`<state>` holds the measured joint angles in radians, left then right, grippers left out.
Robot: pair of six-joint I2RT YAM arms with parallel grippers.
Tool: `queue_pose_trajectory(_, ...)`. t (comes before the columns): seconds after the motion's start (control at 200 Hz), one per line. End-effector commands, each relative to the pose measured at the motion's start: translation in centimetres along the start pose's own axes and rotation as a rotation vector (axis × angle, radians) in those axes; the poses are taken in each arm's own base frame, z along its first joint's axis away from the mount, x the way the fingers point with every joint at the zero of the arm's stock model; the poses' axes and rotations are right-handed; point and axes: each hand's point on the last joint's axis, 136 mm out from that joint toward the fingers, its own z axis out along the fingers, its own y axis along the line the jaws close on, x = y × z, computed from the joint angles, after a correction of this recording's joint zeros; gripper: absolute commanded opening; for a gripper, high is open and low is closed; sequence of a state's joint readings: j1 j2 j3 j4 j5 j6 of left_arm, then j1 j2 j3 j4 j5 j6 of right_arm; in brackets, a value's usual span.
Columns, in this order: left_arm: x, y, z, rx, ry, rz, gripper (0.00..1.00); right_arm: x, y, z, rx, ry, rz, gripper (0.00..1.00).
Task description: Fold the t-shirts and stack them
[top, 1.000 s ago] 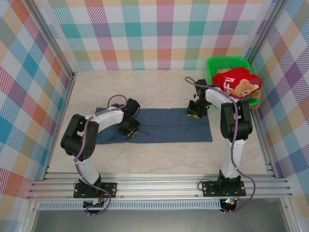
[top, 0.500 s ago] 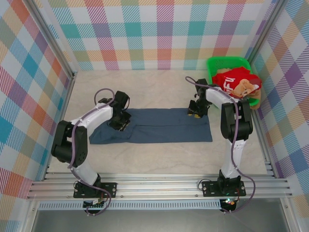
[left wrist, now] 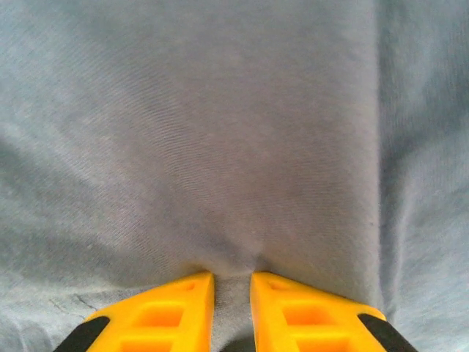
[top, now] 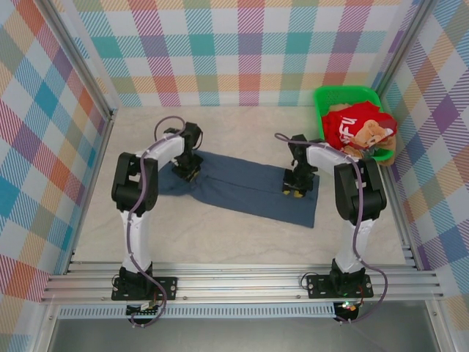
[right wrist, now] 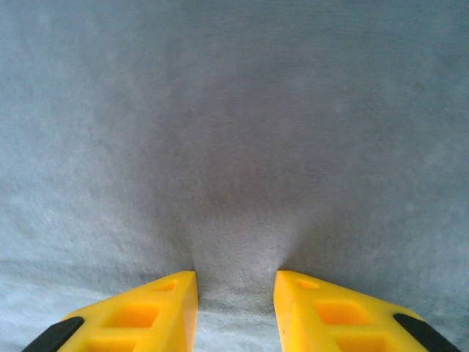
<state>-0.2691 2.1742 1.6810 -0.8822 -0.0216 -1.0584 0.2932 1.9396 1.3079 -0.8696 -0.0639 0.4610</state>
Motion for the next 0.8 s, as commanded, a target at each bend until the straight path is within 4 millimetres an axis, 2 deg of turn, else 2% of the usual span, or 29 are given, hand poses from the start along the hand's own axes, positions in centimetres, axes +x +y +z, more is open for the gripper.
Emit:
queue_pose_trajectory(0.0, -2.1, -4.8, 2.2, 0.082, -0.023, 0.123, 0.21, 3.7, -0.8, -0.3, 0.028, 0.073, 0.066, 0.34)
queue_pose_trajectory(0.16, -2.6, -12.8, 3.2, 0.267, -0.008, 0.195, 0.21, 8.0, 0.6, 0.4, -0.026, 0.124, 0.113, 0.33)
queue_pose_trajectory(0.255, -1.6, -17.2, 3.6, 0.398, 0.016, 0.232, 0.22, 10.1, 2.6, 1.2, -0.066, 0.143, 0.108, 0.34)
queue_pose_trajectory(0.335, -0.3, -19.8, 4.1, 0.474, 0.042, 0.249, 0.22, 11.5, 4.7, 1.7, -0.102, 0.162, 0.099, 0.34)
queue_pose_trajectory(0.415, 0.8, -21.2, 4.8, 0.512, 0.063, 0.243, 0.22, 12.9, 6.5, 2.2, -0.126, 0.189, 0.091, 0.34)
queue_pose_trajectory(0.52, 2.0, -21.9, 5.4, 0.524, 0.072, 0.239, 0.22, 14.9, 8.8, 3.1, -0.162, 0.242, 0.079, 0.34)
queue_pose_trajectory(0.66, 3.3, -21.9, 5.8, 0.514, 0.089, 0.250, 0.21, 16.8, 11.5, 4.0, -0.179, 0.289, 0.023, 0.34)
queue_pose_trajectory(0.795, 3.6, -21.4, 5.6, 0.490, 0.089, 0.280, 0.21, 17.9, 13.9, 5.1, -0.185, 0.317, -0.018, 0.34)
